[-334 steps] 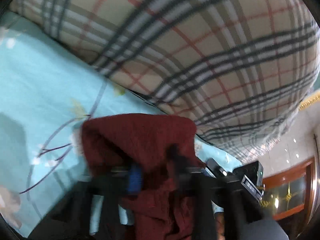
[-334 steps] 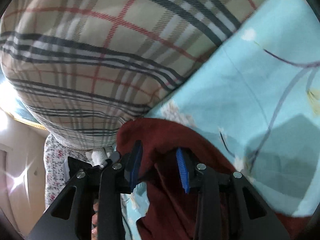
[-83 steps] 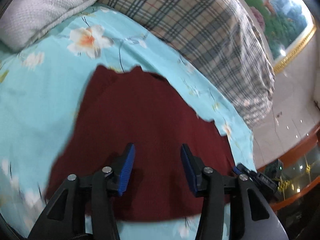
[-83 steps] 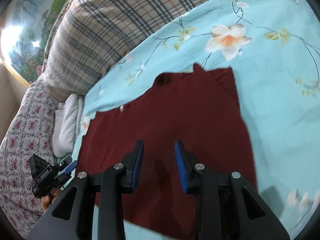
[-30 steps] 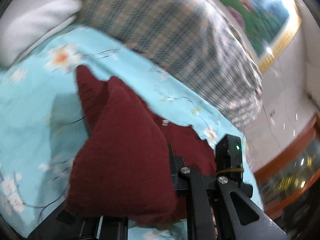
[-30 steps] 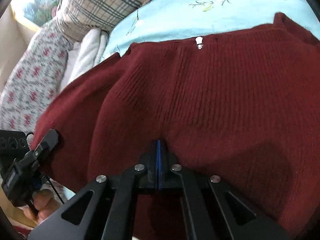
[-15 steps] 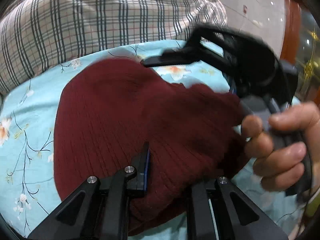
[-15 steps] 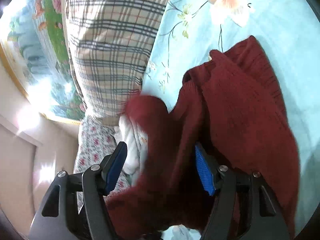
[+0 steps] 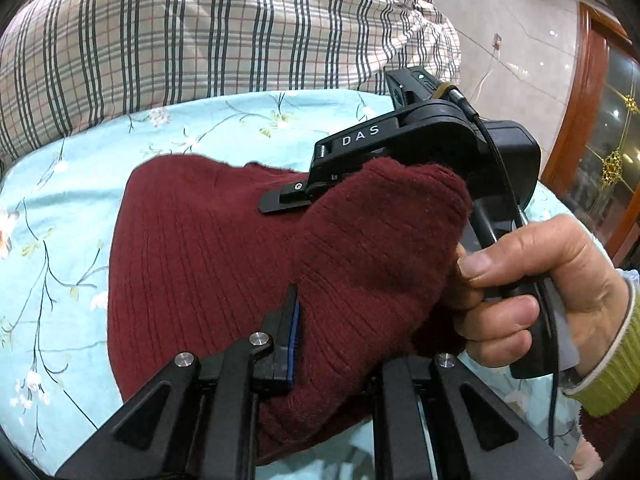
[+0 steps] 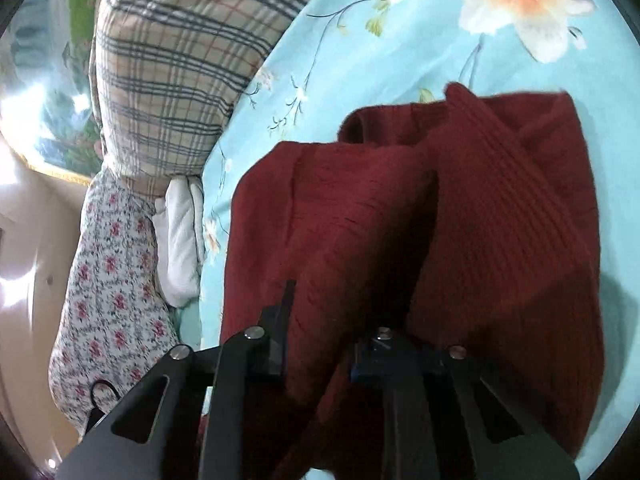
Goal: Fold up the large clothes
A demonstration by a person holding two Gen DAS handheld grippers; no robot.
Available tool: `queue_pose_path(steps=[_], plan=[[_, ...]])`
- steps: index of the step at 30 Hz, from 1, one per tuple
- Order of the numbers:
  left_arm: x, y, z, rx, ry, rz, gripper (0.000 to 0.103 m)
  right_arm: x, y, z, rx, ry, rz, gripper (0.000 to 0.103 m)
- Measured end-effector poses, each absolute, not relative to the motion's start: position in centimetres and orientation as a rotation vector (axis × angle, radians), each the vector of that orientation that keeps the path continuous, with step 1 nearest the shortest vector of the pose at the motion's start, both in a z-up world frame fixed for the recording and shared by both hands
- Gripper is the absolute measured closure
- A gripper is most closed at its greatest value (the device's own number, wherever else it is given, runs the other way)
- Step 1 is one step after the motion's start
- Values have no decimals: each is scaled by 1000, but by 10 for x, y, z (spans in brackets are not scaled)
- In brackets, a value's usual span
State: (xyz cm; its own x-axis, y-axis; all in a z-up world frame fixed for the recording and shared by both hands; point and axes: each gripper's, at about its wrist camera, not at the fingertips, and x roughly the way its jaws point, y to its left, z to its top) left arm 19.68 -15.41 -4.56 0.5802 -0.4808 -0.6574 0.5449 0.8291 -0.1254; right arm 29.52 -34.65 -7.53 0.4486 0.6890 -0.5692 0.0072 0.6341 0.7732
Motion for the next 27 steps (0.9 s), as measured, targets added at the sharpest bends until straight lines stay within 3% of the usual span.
queue_pose_path(steps=[7,13,22,24,27], plan=[[192,-183,-25,80,696,-712,91,270,-383,-21,691,817,527,85],[199,-207,-72,85,833,-763,91,265,-404,-63,564,929,372,85],[199,-205,-73,98,835,-769,88,261,-413,-74,590,912,372,83],[200,-205,-73,105,837,-766,85,259,-412,-70,590,918,361,81],[204,-208,-68,113,849,-783,73,251,-407,-64,565,920,329,78]])
